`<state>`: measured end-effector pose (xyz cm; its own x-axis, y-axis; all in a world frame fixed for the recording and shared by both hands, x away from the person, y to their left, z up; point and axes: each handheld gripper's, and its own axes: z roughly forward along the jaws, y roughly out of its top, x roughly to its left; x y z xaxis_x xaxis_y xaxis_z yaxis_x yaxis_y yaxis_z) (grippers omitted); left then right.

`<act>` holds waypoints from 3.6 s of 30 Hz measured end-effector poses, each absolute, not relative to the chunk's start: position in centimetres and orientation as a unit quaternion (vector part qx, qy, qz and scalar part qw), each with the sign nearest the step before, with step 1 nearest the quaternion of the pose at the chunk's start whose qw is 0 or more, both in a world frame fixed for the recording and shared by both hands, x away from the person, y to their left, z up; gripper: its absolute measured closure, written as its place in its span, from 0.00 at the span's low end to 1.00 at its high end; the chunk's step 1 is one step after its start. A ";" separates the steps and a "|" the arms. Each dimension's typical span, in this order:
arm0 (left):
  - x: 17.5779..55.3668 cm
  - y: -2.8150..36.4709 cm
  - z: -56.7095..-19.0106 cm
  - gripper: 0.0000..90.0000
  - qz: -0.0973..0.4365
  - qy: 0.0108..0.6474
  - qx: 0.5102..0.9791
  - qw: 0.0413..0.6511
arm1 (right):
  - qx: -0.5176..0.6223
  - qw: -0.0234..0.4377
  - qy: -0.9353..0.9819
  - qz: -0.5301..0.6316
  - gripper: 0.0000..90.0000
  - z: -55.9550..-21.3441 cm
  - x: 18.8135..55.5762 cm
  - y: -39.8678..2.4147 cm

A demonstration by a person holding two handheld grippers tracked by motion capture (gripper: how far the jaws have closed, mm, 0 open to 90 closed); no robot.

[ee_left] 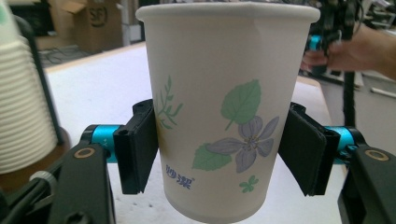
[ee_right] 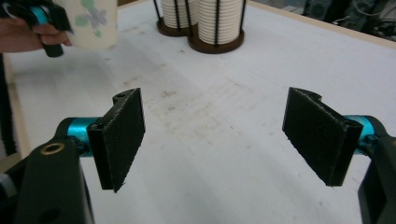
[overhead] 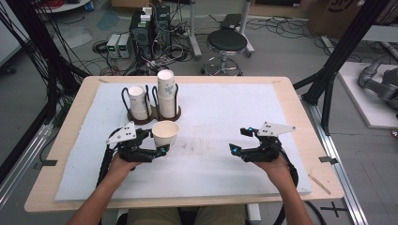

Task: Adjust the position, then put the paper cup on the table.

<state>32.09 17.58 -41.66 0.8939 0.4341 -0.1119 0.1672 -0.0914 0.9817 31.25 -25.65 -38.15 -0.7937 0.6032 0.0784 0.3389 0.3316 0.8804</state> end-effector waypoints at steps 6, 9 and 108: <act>32.0 18.5 -41.3 0.37 0.129 0.214 0.712 0.657 | 0.323 0.175 0.780 0.506 0.24 -39.4 30.9 -27.6; 31.7 19.3 -41.3 0.37 0.144 0.211 0.705 0.661 | 0.334 0.188 0.771 0.508 0.24 -39.6 30.7 -28.2; 34.3 14.4 -45.3 0.25 0.123 0.301 0.807 0.494 | 0.322 0.205 0.768 0.514 0.24 -39.3 29.4 -28.5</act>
<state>34.34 14.37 -45.25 0.7887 0.6070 -0.0978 0.3631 -0.3315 0.8708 29.38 -28.48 -39.30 -0.7084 0.7056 0.0163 0.2845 0.2643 0.9215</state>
